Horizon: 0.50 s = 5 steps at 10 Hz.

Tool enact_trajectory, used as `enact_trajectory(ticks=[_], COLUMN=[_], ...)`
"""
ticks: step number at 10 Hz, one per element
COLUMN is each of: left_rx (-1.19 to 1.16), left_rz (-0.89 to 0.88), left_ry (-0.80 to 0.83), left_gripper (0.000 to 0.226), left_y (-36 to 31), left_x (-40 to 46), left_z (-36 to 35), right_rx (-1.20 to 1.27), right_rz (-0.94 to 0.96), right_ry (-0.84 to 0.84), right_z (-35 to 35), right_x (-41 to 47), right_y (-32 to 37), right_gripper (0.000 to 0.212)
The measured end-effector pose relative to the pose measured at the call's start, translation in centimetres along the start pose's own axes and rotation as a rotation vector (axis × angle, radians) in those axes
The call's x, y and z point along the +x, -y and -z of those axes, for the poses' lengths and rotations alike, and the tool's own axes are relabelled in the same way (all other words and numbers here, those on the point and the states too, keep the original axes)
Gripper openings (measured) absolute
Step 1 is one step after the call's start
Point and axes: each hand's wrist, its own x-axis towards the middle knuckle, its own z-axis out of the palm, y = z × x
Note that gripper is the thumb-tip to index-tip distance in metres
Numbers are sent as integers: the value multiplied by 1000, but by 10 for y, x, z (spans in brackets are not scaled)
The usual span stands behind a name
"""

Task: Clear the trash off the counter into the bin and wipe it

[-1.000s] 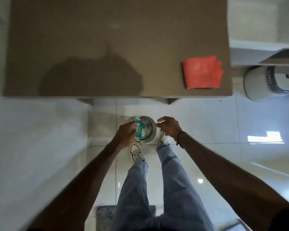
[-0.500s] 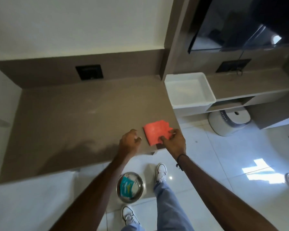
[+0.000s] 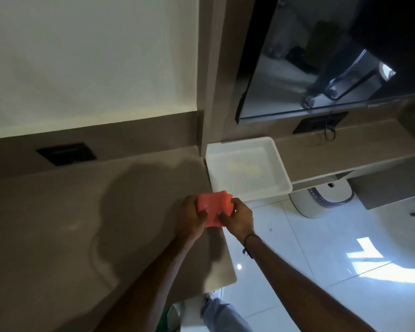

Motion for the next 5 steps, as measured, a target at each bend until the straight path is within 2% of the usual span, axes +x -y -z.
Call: enact_trajectory(ticks=[2,3,4,5], left_rx=[-15,49,81,108], left_rz=[-13,-1,-10,-36], left_ry=[-17,45,93,93], left_gripper=[23,30,33,23], left_y=[-56,-65,-64,-60], left_x=[72,90,92,91], left_z=[-40,-48,-47,-32], right_rx=[-45,-99,-114,-61], right_rz=[9,-47,-79,-126], right_ry=[-70,-48,15,-3], right_z=[38,44,47,56], right_x=[91,120,129,125], right_y=[17,20,18,14], right_gripper=[25,22,27,50])
